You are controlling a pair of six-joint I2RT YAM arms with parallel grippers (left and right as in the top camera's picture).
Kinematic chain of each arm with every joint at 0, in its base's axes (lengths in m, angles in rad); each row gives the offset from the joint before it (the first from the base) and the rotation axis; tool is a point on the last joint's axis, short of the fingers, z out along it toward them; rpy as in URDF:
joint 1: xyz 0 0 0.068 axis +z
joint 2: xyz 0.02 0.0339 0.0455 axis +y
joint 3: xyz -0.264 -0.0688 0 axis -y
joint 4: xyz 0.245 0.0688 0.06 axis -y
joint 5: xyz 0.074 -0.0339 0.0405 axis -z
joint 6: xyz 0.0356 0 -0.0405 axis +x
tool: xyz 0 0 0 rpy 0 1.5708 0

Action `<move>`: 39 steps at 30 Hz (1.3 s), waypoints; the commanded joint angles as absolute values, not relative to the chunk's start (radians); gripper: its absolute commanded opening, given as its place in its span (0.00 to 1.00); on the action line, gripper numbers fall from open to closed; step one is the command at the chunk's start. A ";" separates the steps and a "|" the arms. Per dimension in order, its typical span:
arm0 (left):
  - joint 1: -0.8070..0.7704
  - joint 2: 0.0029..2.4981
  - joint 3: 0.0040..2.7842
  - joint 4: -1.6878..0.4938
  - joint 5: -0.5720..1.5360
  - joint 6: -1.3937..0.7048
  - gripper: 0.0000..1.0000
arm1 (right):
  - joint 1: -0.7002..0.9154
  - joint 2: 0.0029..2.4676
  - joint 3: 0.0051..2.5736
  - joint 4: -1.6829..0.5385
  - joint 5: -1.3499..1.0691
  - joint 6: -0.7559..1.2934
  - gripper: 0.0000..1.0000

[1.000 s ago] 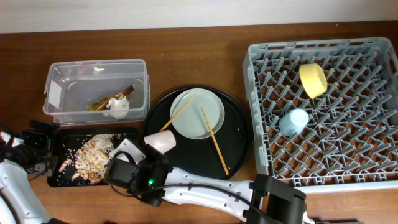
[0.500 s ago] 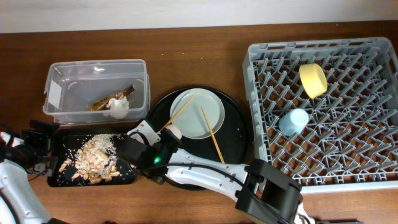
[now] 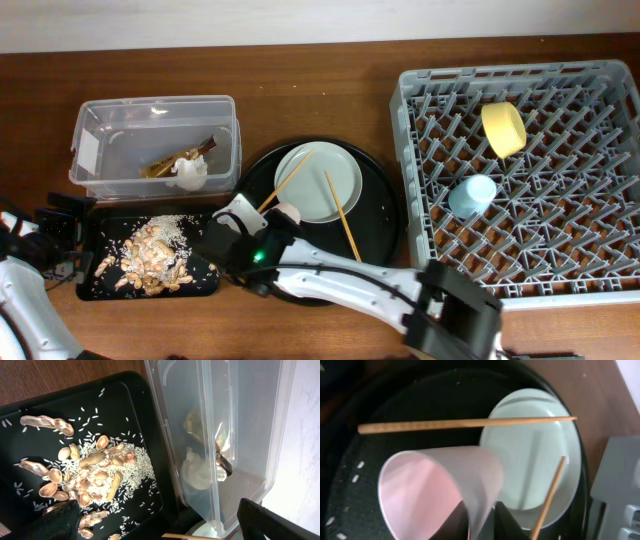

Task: Sort waste into correct bins and load items into the dishwasher rack

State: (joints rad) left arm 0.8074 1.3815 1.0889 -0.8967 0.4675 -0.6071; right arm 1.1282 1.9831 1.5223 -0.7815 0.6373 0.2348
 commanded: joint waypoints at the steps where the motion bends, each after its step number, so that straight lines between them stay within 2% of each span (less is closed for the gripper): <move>1: 0.812 1.363 1.107 -0.898 0.471 -0.614 0.99 | 1.129 1.857 1.539 -0.812 0.604 0.244 0.12; 6: 0.812 1.363 1.107 -0.898 0.471 -0.614 0.99 | 1.069 1.813 1.539 -0.865 0.420 0.244 0.10; 8: 0.812 1.363 1.107 -0.898 0.471 -0.614 0.99 | 1.032 1.813 1.539 -0.867 0.258 0.244 0.12; 11: 0.812 1.363 1.107 -0.898 0.471 -0.614 0.99 | 0.994 1.813 1.539 -0.846 0.034 0.244 0.27; 14: 0.812 1.363 1.107 -0.898 0.471 -0.614 0.99 | 1.005 1.823 1.539 -0.841 -0.029 0.244 0.38; 22: 0.812 1.363 1.107 -0.898 0.471 -0.614 0.99 | 1.048 1.963 1.537 -0.865 0.054 0.239 0.39; 25: 0.812 1.363 1.107 -0.898 0.471 -0.614 0.99 | 1.048 1.970 1.537 -0.917 0.211 0.235 0.39; 31: 0.812 1.363 1.107 -0.898 0.471 -0.614 0.99 | 1.047 1.968 1.538 -0.974 0.242 0.213 0.38; 35: 0.812 1.363 1.107 -0.898 0.471 -0.614 0.99 | 1.047 1.890 1.560 -1.044 0.260 0.213 0.38; 39: 0.812 1.363 1.107 -0.898 0.471 -0.614 0.99 | 1.045 1.774 1.565 -1.187 0.299 0.213 0.43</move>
